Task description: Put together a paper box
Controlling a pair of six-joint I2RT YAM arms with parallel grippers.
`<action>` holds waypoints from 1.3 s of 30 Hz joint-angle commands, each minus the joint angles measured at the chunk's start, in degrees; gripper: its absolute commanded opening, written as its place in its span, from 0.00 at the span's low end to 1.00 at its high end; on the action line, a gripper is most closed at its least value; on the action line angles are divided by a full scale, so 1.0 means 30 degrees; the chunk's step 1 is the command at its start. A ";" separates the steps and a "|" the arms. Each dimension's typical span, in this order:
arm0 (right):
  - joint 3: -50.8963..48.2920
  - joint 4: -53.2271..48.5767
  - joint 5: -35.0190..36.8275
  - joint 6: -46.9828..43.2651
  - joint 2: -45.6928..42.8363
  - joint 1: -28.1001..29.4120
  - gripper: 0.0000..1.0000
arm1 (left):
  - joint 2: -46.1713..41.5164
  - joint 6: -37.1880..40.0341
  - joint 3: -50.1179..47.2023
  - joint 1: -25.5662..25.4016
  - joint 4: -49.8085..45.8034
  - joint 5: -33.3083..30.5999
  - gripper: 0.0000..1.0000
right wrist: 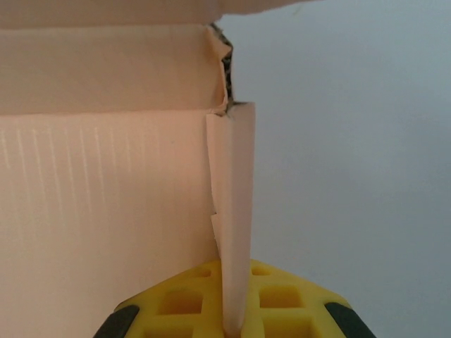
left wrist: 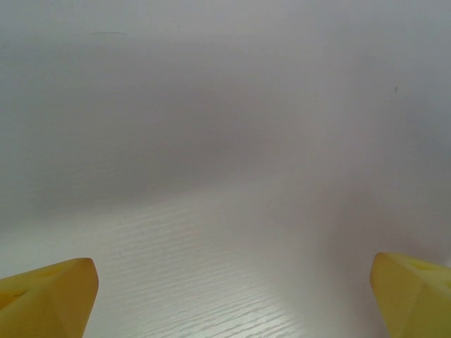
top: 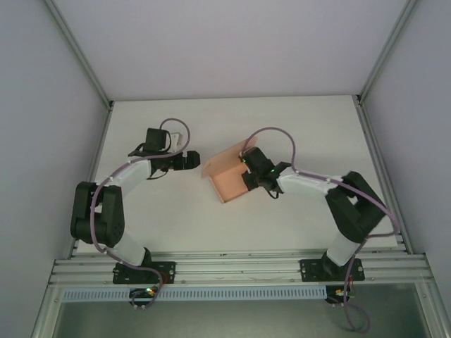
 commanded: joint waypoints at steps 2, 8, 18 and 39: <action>0.1758 -0.1424 -0.1911 -0.1877 0.1775 0.0129 0.00 | 0.1197 0.0242 0.1147 0.0065 -0.0146 0.1332 1.00; 0.2711 -0.2117 -0.1954 -0.2254 0.2558 0.0149 0.12 | 0.2743 0.0580 0.2077 -0.0479 0.0560 0.3413 1.00; 0.1400 -0.1356 -0.2137 -0.1181 -0.0588 0.0122 0.43 | 0.4677 0.1083 0.3906 -0.1205 0.0468 0.5233 0.77; -0.0548 -0.0449 -0.5736 -0.4496 -0.5966 -0.2770 0.74 | 0.6937 0.6016 0.8802 -0.2826 -0.3556 0.6749 0.89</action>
